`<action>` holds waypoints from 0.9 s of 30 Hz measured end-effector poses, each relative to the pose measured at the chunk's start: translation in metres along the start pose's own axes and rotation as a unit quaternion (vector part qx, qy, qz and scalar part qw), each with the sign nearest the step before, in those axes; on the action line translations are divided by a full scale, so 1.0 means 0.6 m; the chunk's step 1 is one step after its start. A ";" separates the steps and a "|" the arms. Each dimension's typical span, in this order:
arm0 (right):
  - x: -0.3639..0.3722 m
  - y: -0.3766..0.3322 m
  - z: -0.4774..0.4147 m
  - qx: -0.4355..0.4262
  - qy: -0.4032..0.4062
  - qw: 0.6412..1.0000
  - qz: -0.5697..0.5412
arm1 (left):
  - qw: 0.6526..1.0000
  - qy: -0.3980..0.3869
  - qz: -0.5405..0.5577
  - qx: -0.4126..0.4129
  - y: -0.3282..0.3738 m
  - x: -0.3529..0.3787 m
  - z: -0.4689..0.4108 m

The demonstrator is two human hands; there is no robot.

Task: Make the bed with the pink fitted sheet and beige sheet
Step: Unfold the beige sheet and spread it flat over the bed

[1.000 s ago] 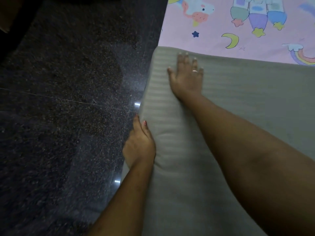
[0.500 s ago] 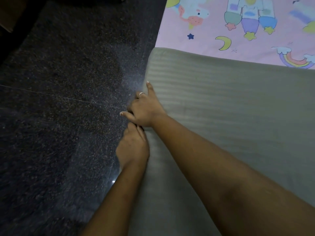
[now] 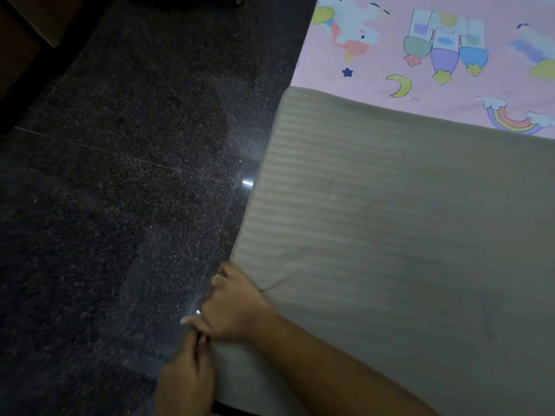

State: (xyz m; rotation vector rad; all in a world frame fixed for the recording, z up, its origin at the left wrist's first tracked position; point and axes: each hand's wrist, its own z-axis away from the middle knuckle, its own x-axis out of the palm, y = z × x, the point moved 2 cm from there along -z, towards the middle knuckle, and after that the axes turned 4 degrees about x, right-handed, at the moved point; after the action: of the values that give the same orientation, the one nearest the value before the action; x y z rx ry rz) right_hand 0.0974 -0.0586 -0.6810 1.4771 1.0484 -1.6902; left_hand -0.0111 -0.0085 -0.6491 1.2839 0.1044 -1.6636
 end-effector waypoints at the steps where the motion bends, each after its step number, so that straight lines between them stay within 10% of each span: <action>1: 0.003 -0.022 0.009 -0.003 -0.006 1.000 -0.003 | 1.000 0.003 0.019 -0.025 -0.009 -0.014 0.000; 7: -0.032 0.006 0.049 -0.017 0.109 0.973 -0.201 | 0.988 0.060 0.130 -0.059 -0.029 -0.045 -0.015; 14: -0.032 0.214 0.093 0.342 0.045 0.934 -0.097 | 0.986 0.086 0.144 0.027 0.034 -0.013 -0.046; 27: -0.042 -0.026 0.125 -0.004 0.061 0.969 -0.239 | 0.975 0.151 0.152 0.066 0.061 -0.013 -0.048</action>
State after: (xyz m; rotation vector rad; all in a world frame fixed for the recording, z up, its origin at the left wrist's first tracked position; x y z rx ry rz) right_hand 0.0528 -0.1186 -0.6506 1.4135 1.5736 -1.9270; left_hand 0.0346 -0.0052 -0.6385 1.5640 -0.0220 -1.2255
